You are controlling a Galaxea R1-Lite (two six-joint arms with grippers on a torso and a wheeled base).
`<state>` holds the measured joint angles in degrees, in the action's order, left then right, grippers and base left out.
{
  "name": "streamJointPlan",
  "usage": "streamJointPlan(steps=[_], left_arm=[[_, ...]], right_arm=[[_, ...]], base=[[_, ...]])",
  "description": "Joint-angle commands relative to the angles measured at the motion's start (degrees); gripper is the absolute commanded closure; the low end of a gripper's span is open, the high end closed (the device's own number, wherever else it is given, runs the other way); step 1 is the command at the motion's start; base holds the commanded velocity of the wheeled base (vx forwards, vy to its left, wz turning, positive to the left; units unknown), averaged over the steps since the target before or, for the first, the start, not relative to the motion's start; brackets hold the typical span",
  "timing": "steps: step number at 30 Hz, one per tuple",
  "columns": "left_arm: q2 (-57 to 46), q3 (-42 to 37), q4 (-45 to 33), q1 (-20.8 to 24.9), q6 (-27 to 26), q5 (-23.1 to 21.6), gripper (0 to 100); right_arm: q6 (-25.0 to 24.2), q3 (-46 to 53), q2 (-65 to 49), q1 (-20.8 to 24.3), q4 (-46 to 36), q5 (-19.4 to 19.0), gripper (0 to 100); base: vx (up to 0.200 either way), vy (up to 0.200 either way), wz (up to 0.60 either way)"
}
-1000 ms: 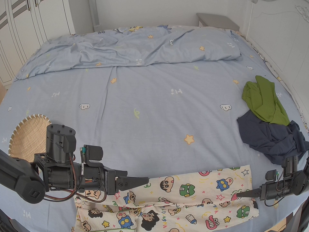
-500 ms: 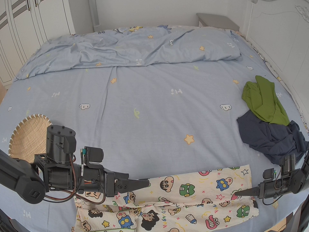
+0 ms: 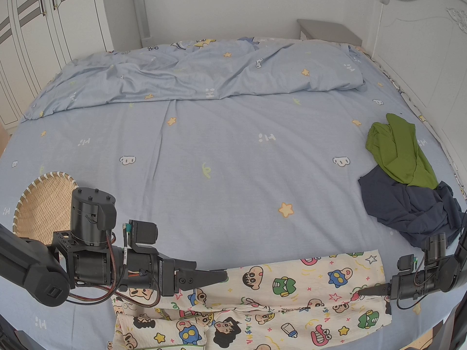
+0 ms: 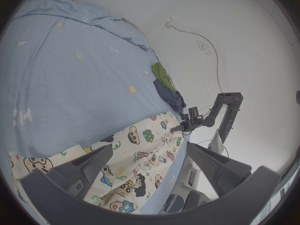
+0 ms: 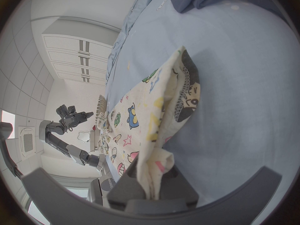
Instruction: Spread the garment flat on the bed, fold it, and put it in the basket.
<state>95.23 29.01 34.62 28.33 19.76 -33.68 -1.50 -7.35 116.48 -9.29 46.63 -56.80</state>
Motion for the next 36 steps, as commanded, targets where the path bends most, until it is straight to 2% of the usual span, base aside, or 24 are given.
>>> streamJointPlan(steps=[1, 4, 10, 12, 18, 24, 32, 36], left_arm=[[0.6, 1.0, 0.0, 0.1, 0.2, 0.5, 0], [0.3, 1.7, 0.3, 0.1, 1.2, 0.6, 0], [0.1, 2.8, 0.4, 0.1, 6.7, 0.6, 0], [0.1, 2.8, 0.4, 0.1, 6.7, 0.6, 0], [0.0, 2.7, 0.4, 0.2, 6.7, 0.7, 0], [0.0, 2.9, 0.4, 0.3, 6.5, 1.6, 0], [0.3, 3.6, 0.4, 0.5, 5.7, 5.4, 0], [0.1, 3.7, 0.2, 0.4, 5.6, 5.4, 0]], right_arm=[[0.1, 0.2, -0.1, -0.1, 0.0, -0.2, 100], [0.1, 0.3, 0.0, -0.1, 0.0, -0.2, 100], [0.1, 0.3, 0.0, -0.1, 0.0, -0.2, 100], [0.2, 0.4, 0.0, -0.1, 0.0, -0.2, 100], [0.2, 0.4, 0.0, 0.0, 0.0, -0.2, 100], [0.2, 0.3, -0.1, 0.0, 0.0, -0.2, 100], [-0.3, -0.3, -0.7, -0.3, 0.0, -0.2, 100], [-1.2, -0.8, -3.1, 0.2, -0.2, 1.0, 100]], base=[[0.0, 0.0, 0.0], [0.0, 0.0, 0.0], [0.0, 0.0, 0.0], [0.0, 0.0, 0.0], [-0.2, 0.0, 0.0], [0.0, 0.0, 0.0], [0.0, 0.0, 0.0], [0.0, 0.0, 0.0]])
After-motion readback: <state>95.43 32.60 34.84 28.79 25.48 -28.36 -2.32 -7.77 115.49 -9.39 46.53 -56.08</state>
